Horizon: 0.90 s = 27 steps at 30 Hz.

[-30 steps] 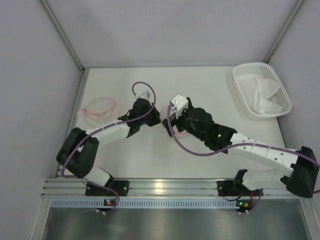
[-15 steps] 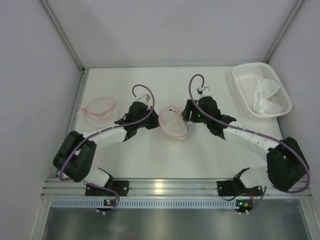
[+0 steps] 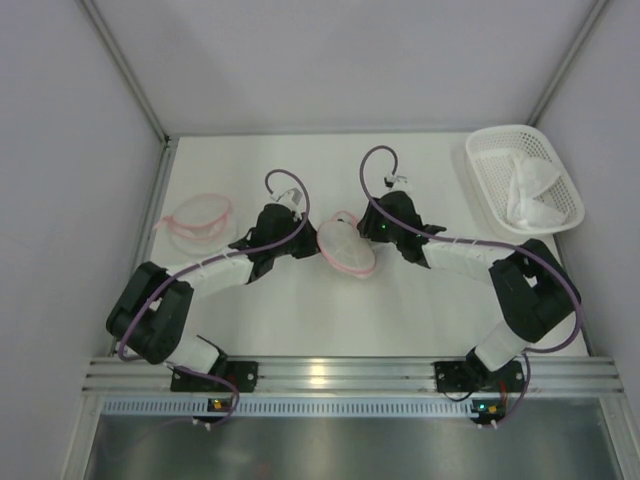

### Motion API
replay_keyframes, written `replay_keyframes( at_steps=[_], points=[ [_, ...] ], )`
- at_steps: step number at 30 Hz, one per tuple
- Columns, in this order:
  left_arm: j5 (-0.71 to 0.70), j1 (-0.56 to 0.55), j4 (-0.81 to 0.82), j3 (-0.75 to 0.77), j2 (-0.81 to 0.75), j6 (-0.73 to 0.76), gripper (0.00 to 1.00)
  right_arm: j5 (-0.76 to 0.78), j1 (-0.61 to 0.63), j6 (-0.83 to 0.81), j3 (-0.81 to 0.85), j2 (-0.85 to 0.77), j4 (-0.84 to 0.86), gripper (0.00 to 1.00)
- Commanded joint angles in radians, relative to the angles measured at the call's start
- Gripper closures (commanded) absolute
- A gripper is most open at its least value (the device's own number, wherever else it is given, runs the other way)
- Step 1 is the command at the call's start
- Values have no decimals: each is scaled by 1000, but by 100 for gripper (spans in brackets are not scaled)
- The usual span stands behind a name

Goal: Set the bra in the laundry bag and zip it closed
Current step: Close the laundry bag at the center of the board, then zip the zipper on the laundry bag.

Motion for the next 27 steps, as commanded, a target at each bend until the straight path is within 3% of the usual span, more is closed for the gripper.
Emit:
replay_keyframes(
  at_steps=[1, 5, 9, 12, 17, 21, 23, 25, 27],
  points=[
    [10, 2, 60, -14, -28, 20, 100, 29, -10, 23, 44, 23, 90, 61],
    [5, 2, 60, -19, -40, 27, 100, 36, -12, 20, 61, 45, 67, 73],
    [0, 4, 60, -25, -50, 29, 100, 36, -10, 9, 64, 43, 48, 75],
    [6, 2, 59, -27, -53, 33, 100, 53, -10, -5, 61, 43, 58, 100],
    [-13, 4, -8, -19, -106, 79, 94, 114, -10, -57, 73, -1, 56, 100],
    [-95, 2, -208, 47, -158, 191, 75, 159, -10, -150, 127, -78, 10, 100],
    [-182, 4, -362, 99, -197, 227, 47, 162, -10, -175, 144, -113, -22, 100],
    [-306, 5, -505, 153, -229, 245, 31, 144, -10, -198, 170, -136, -60, 100],
    [-343, 14, -587, 218, -246, 259, 20, 125, -10, -200, 174, -149, -70, 100]
  ],
)
